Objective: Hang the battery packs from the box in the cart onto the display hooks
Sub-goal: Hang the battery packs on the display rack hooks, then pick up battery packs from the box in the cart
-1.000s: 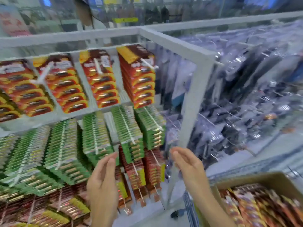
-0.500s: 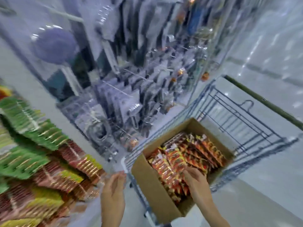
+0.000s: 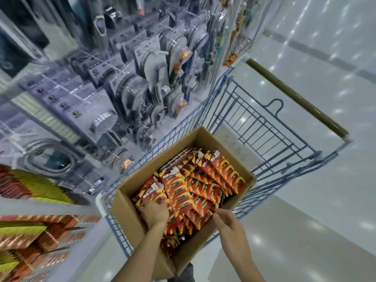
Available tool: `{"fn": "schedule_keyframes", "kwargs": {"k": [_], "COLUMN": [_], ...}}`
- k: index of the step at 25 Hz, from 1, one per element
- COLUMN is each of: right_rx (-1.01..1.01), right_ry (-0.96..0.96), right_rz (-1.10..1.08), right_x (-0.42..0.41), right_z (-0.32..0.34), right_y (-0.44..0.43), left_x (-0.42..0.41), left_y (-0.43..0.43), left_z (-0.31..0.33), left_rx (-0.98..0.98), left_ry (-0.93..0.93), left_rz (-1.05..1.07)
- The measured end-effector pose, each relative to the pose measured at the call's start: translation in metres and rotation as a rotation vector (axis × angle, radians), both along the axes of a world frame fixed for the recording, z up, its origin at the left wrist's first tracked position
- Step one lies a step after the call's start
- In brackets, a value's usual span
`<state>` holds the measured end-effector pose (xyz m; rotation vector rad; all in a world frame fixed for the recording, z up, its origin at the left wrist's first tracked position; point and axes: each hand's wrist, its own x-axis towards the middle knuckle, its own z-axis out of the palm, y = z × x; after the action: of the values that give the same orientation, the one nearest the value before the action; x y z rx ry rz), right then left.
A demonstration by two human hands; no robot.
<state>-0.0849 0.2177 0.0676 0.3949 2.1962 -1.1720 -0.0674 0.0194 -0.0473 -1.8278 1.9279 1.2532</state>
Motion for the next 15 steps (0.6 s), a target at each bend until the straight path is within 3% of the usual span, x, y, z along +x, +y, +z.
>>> {"fn": "schedule_keyframes", "kwargs": {"k": [5, 9, 11, 15], "right_rx": [0.010, -0.002, -0.016, 0.006], "right_ry": [-0.046, -0.038, -0.042, -0.040], "right_rz": [0.026, 0.067, 0.071, 0.127], "right_x": [-0.008, -0.011, -0.013, -0.027], "right_z": [-0.006, -0.010, -0.011, -0.022], "right_y": [0.000, -0.010, -0.019, -0.047], "left_x": [-0.024, -0.032, -0.034, -0.021], "left_y": [-0.008, -0.017, -0.019, -0.017], "left_z": [-0.020, -0.019, -0.016, -0.010], "left_rx": [0.002, 0.012, 0.020, -0.018], "left_ry": [-0.230, -0.327, -0.293, -0.039], "left_rz": [-0.088, -0.016, 0.038, 0.165]}}
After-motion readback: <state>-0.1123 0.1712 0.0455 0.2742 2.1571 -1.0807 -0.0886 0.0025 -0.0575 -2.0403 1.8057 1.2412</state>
